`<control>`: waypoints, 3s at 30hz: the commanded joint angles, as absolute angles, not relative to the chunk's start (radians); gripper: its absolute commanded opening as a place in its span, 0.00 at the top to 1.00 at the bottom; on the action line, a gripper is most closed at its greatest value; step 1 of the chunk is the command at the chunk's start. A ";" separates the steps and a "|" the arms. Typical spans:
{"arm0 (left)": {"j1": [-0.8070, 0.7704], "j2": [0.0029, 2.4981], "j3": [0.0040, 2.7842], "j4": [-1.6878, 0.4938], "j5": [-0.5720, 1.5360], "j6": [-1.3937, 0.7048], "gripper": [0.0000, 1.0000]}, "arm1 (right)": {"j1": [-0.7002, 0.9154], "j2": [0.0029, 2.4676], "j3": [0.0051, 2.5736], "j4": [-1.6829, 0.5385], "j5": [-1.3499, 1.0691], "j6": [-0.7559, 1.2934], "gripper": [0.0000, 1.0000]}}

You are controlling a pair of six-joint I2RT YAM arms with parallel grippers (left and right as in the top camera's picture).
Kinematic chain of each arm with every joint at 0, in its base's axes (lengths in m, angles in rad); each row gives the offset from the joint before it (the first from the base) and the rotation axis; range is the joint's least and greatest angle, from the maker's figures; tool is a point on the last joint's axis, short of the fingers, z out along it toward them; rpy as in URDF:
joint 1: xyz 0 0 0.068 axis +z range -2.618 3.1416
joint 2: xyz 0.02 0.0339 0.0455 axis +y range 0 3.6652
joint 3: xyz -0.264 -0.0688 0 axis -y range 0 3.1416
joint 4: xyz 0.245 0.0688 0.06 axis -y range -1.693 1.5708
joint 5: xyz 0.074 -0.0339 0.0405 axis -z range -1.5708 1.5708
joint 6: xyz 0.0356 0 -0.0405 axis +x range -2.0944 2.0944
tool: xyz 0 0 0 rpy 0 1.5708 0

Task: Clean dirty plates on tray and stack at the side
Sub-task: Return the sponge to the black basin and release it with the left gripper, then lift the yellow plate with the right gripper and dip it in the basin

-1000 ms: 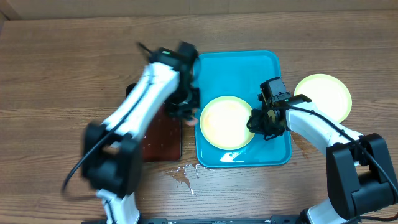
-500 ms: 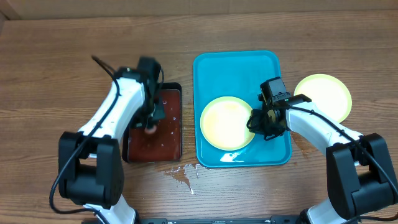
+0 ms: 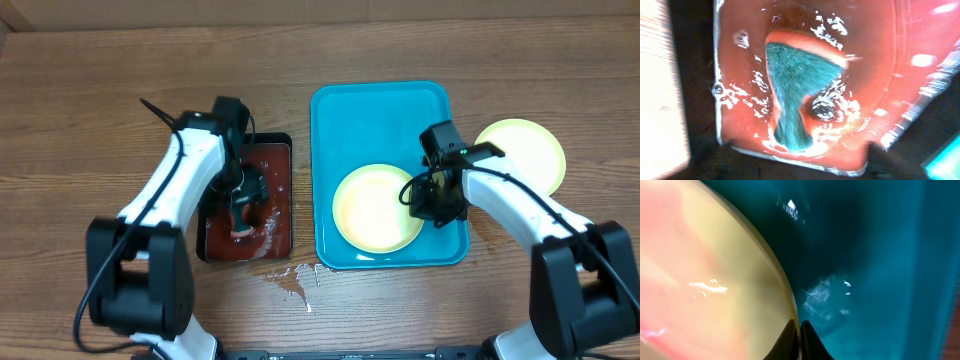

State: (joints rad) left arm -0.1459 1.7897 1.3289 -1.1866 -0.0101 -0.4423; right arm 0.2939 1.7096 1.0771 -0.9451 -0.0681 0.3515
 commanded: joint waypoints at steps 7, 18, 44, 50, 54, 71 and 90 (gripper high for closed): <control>-0.036 1.547 1.644 -1.328 0.027 -0.426 0.00 | 0.463 1.616 1.386 -1.036 0.121 0.225 0.96; 0.132 1.396 1.804 -1.387 0.052 -0.425 0.00 | 0.804 1.675 1.422 -0.720 0.340 0.209 0.96; 0.132 1.400 1.804 -1.418 0.019 -0.426 0.00 | 1.181 1.724 1.423 -0.596 1.314 0.207 0.96; 0.132 1.401 1.804 -1.417 0.019 -0.426 0.00 | 1.224 1.722 1.423 -0.595 1.353 0.192 0.96; 0.132 1.401 1.804 -1.417 0.019 -0.426 0.00 | 1.232 1.722 1.423 -0.594 1.354 0.173 0.96; 0.132 1.401 1.804 -1.418 0.019 -0.426 0.00 | 1.234 1.722 1.423 -0.493 1.353 0.070 0.96; 0.132 1.401 1.804 -1.418 0.019 -0.426 0.00 | 1.232 1.722 1.422 -0.494 1.350 0.075 0.96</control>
State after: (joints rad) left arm 0.1268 1.3952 1.7870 -1.4178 0.0296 -0.4408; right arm 1.2320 1.7660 1.4017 -0.5003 1.3235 0.0700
